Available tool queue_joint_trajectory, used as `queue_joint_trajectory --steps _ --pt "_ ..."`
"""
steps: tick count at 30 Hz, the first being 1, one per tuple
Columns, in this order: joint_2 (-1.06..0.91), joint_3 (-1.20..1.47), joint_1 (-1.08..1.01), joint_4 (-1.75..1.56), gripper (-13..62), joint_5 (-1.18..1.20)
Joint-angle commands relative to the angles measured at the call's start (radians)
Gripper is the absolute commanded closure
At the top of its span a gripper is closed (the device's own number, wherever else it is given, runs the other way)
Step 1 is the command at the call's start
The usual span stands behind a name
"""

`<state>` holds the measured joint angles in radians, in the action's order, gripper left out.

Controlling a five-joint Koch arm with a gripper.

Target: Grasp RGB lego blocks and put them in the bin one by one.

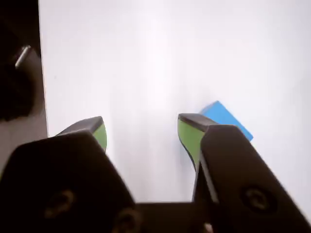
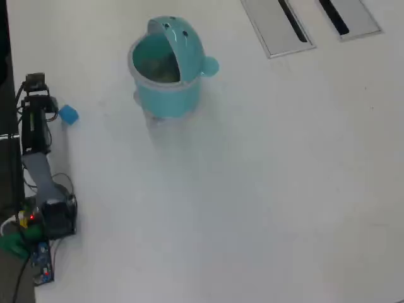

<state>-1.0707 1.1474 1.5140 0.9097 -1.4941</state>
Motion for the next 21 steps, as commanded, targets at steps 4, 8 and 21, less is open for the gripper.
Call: queue_joint_trajectory --steps 4,8,21 --pt "0.003 -0.121 -0.017 -0.04 23.1 -0.011" --pt "0.009 -0.107 -0.028 -0.04 23.2 -0.051" --pt "0.026 -0.089 -0.123 -0.046 23.2 -0.149"
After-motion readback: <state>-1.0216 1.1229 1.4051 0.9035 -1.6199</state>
